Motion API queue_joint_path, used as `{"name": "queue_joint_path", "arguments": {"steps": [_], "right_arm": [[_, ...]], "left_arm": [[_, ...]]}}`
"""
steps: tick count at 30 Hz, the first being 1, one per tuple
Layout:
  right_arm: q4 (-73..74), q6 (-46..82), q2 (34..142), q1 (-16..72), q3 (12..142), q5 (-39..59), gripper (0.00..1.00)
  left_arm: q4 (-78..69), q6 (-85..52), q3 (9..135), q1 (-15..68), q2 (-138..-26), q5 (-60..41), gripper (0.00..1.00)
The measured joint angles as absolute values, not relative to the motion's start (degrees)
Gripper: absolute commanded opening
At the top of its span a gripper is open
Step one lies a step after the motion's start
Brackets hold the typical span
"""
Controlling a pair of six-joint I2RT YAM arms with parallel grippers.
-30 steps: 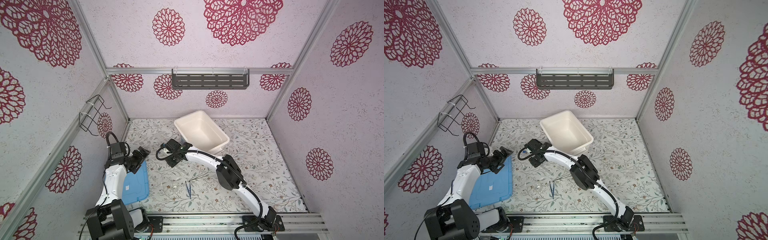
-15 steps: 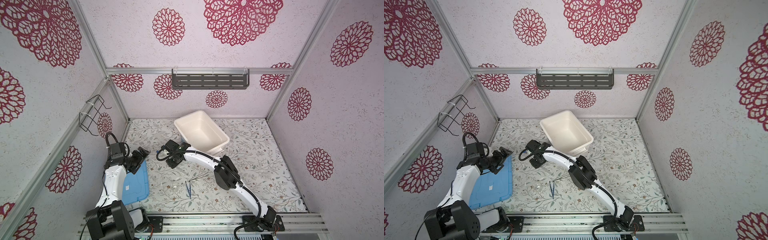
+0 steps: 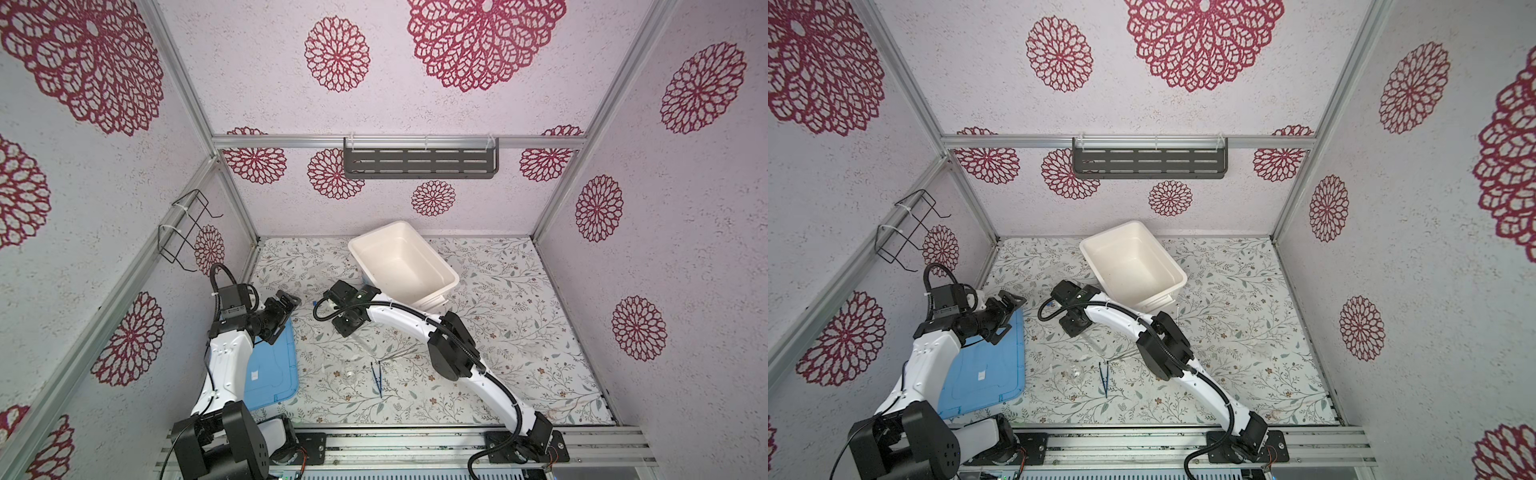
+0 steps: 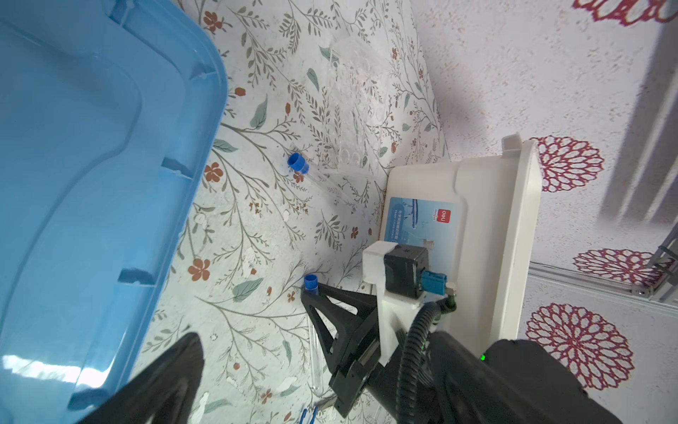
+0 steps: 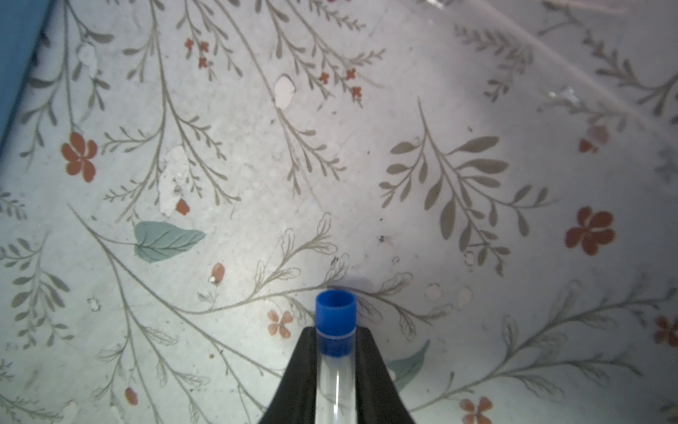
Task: Organize the chemistry lab equipment
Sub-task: 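Lift the test tube with the right gripper toward the left gripper, then grasp the test tube with the left gripper while the right gripper holds it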
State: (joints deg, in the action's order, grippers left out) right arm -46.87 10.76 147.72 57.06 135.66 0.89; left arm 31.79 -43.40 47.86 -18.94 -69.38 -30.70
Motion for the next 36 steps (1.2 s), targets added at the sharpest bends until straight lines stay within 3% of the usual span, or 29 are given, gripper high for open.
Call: {"name": "queue_joint_path", "arguments": {"steps": [8, 14, 19, 26, 32, 36], "right_arm": [[-42.02, 12.14, 138.41, 56.84, 124.92, -0.51, 0.2], [-29.5, 11.6, 123.98, 56.6, 107.77, -0.8, 0.19], [-17.87, 10.87, 116.36, 56.55, 96.97, 0.3, 0.19], [-7.97, 8.95, 114.56, 56.58, 89.21, 2.13, 0.2], [-4.47, 8.54, 114.5, 56.58, 88.03, 3.05, 0.2], [-1.48, 8.54, 113.51, 56.6, 85.84, 3.62, 0.2]], "left_arm": [[28.95, -45.21, 49.21, -14.39, -73.95, -33.98, 0.96], [27.05, -46.24, 50.3, -12.6, -76.03, -39.46, 0.84], [26.09, -46.04, 50.33, -11.6, -78.59, -45.54, 0.83], [26.24, -44.58, 51.18, -5.91, -82.7, -51.96, 0.81], [25.74, -43.59, 52.66, -4.43, -84.2, -54.83, 0.68], [26.2, -42.33, 52.66, -4.43, -85.69, -55.18, 0.66]]}}
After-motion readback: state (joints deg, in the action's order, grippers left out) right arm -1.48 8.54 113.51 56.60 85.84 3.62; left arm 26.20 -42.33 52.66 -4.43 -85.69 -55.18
